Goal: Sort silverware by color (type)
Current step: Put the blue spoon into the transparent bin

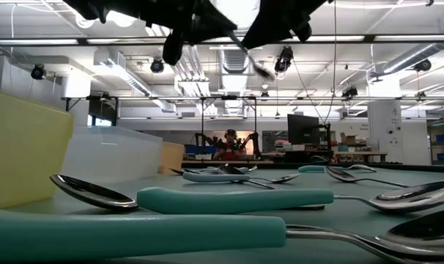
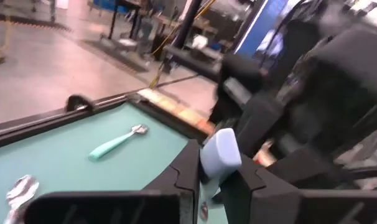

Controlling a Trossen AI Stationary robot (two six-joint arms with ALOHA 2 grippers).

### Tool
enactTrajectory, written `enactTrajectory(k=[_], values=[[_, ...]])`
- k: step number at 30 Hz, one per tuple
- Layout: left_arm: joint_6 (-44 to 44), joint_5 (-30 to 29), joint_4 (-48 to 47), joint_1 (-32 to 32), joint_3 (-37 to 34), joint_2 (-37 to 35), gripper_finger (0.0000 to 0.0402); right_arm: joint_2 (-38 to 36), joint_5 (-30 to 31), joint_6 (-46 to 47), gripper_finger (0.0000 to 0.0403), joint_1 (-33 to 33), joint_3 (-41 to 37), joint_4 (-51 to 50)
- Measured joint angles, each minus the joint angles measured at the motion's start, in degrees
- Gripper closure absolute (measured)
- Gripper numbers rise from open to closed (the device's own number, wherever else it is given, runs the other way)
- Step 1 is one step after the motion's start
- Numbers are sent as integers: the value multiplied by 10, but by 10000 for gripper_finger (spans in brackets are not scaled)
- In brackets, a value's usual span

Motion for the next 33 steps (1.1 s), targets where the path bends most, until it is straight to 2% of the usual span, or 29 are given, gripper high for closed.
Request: enactTrajectory(k=[4,10,17,22,28,31,33], values=[[0,-3,-67,0,-1,-13,380,-20,-3,23,287,1,2,-40],[-27,-6,-271,0,-1,-86,380,-59,-34,167,241,0,1,-189],[-113,-6,-539,-18,-1,-217,380,-61,-36,307,246,0,1,-347],[-234,-6,-702,-61,-2,-274,380,-42,-42,365,261,0,1,-396],[-331,-5,-770,-117,-3,-276,379,-13,-104,400,265,0,0,-400],[-346,-3,-785,-126,-3,-261,352,5,-132,440,260,0,-5,-404],[-349,2,-795,-127,-3,-254,324,19,-172,468,256,0,-13,-405]])
